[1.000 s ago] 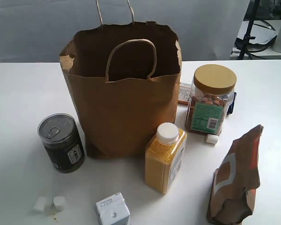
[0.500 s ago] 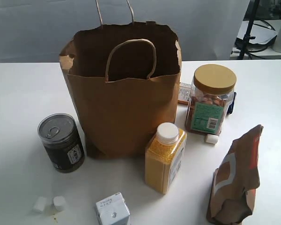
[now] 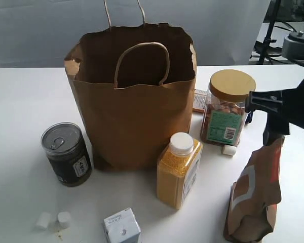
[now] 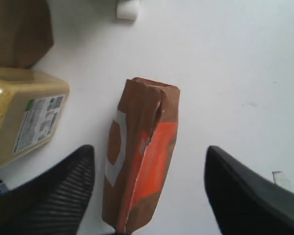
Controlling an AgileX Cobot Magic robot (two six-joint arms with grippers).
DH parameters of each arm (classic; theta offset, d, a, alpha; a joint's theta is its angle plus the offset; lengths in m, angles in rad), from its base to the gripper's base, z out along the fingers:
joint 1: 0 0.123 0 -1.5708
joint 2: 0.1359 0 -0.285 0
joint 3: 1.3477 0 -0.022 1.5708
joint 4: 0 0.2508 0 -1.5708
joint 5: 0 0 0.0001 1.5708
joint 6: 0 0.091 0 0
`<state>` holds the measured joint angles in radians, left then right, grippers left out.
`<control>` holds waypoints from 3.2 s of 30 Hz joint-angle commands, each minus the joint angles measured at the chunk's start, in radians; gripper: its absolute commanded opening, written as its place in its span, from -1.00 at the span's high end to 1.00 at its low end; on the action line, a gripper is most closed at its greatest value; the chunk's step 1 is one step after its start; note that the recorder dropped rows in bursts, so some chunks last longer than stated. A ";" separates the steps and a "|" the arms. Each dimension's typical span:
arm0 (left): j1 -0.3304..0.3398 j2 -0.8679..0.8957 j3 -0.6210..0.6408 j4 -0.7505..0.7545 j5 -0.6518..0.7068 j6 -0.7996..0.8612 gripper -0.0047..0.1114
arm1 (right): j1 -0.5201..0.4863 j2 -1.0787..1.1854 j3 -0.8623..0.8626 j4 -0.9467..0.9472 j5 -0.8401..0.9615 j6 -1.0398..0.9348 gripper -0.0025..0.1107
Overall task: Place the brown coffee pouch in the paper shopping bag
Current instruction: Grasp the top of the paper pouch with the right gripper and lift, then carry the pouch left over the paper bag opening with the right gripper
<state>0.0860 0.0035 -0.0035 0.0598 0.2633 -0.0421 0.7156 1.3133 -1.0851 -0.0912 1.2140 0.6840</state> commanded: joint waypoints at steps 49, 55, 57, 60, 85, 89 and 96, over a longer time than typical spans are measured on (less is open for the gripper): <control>0.004 -0.003 0.004 0.004 -0.004 -0.003 0.92 | 0.021 -0.477 0.120 -0.174 -0.990 -0.023 0.96; 0.004 -0.003 0.004 0.004 -0.004 -0.003 0.92 | 0.046 -0.320 0.118 -0.155 -1.199 -0.065 0.96; 0.004 -0.003 0.004 0.004 -0.004 -0.003 0.92 | 0.052 -0.258 0.118 -0.155 -1.275 -0.065 0.96; 0.004 -0.003 0.004 0.004 -0.004 -0.003 0.92 | 0.052 -0.155 0.118 -0.155 -1.391 -0.062 0.96; 0.004 -0.003 0.004 0.004 -0.004 -0.003 0.92 | 0.132 0.281 -0.139 -0.183 -1.296 -0.027 0.96; 0.004 -0.003 0.004 0.004 -0.004 -0.003 0.92 | 0.132 0.309 -0.139 -0.182 -1.293 -0.022 0.96; 0.004 -0.003 0.004 0.004 -0.004 -0.003 0.92 | 0.132 0.319 -0.139 -0.182 -1.286 -0.022 0.73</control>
<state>0.0860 0.0035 -0.0035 0.0598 0.2633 -0.0421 0.8466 1.6418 -1.2069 -0.2671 -0.0319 0.6572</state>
